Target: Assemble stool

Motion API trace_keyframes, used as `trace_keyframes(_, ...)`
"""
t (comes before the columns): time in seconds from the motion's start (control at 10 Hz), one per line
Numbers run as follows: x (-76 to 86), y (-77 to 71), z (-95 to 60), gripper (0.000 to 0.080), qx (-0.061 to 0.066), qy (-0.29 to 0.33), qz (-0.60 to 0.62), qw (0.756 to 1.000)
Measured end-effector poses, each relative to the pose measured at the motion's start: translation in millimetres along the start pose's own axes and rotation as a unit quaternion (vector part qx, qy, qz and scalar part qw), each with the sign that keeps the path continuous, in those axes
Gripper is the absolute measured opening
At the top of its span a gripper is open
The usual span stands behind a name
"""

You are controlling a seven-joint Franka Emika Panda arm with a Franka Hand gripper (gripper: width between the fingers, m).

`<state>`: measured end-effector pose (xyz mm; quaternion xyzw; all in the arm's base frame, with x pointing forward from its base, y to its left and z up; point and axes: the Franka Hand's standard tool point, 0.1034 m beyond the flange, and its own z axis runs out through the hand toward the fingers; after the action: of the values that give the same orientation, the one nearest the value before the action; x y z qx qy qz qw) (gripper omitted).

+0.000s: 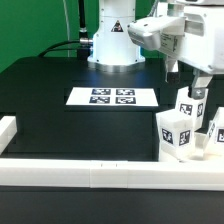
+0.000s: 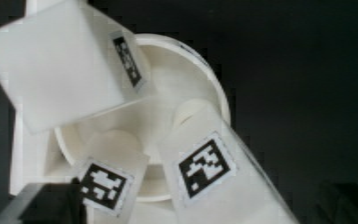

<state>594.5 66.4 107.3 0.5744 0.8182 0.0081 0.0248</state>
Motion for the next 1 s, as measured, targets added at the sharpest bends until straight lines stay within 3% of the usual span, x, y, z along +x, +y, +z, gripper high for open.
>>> trace_keyframes(0.5,-12.4,-4.8,3.0,0.0649,0.006,-0.021,-0.153,0.988)
trace_keyframes(1.0,10.4,-6.3,9.1,0.0649,0.008,-0.015,-0.189,0.982)
